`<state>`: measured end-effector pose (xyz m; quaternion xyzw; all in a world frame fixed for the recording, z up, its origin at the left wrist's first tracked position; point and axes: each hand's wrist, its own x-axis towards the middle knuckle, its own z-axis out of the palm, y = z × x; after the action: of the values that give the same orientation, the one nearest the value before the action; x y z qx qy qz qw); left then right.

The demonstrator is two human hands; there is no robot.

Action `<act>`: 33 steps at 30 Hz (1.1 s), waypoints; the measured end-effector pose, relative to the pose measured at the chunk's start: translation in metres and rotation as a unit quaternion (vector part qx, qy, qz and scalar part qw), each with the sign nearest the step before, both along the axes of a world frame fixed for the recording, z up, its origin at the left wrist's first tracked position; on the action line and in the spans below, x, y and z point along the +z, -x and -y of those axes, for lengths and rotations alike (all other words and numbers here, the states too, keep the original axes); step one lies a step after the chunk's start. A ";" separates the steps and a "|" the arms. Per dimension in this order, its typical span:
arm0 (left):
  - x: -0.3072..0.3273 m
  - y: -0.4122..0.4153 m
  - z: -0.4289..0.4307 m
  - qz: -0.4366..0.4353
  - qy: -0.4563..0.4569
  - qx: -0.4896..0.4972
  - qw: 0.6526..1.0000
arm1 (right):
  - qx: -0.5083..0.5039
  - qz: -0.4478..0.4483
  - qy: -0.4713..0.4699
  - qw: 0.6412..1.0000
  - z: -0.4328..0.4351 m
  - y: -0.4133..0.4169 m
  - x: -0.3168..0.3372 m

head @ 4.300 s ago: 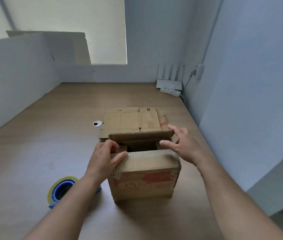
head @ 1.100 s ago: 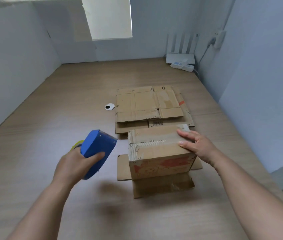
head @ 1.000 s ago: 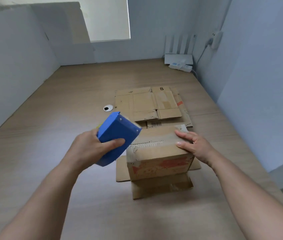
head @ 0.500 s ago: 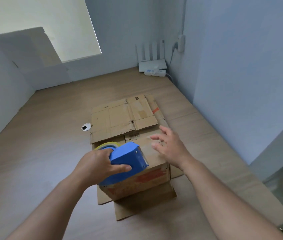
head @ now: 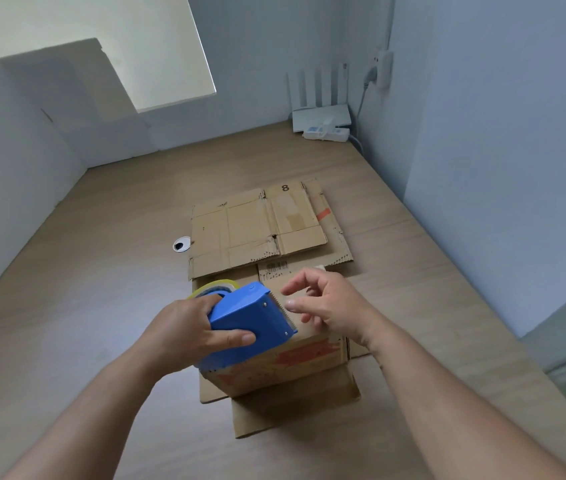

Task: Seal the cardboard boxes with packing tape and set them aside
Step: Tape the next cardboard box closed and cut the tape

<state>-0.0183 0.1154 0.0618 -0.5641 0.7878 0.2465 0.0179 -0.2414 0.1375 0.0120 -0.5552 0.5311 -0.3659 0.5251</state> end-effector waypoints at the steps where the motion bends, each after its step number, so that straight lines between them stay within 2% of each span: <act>1: 0.000 -0.001 0.000 -0.008 -0.003 0.000 1.000 | -0.007 -0.001 -0.003 1.000 0.001 -0.002 -0.001; 7: 0.001 -0.006 0.000 -0.046 -0.015 -0.003 0.999 | 0.043 0.015 -0.041 0.998 0.008 -0.009 0.005; 12: 0.000 -0.009 0.000 -0.048 -0.016 -0.009 0.999 | 0.024 0.002 -0.038 0.999 0.011 -0.013 0.005; 17: 0.001 -0.010 0.001 -0.057 -0.010 -0.005 0.998 | -0.003 0.002 0.000 1.000 0.009 -0.011 0.001; 21: 0.004 -0.008 0.007 -0.075 -0.011 0.010 0.997 | -0.087 -0.006 0.064 0.994 -0.001 -0.021 -0.002; 25: 0.010 0.004 0.019 -0.014 -0.013 0.010 1.000 | -0.183 -0.063 0.088 0.977 -0.006 -0.028 -0.008; 28: 0.018 0.007 0.025 0.009 -0.043 0.025 0.999 | -0.239 -0.020 0.043 0.970 -0.007 -0.019 -0.011; 31: 0.031 -0.006 0.033 0.042 -0.048 0.063 0.996 | -0.295 0.073 -0.030 0.952 -0.005 0.000 -0.009; 33: 0.039 -0.011 0.037 0.102 -0.069 0.091 0.988 | -0.300 0.062 -0.034 0.951 -0.001 0.003 -0.009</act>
<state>-0.0071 0.0788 0.1009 -0.6534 0.7079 0.2424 0.1147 -0.2440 0.1382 0.0032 -0.3284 0.6513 -0.5222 0.4419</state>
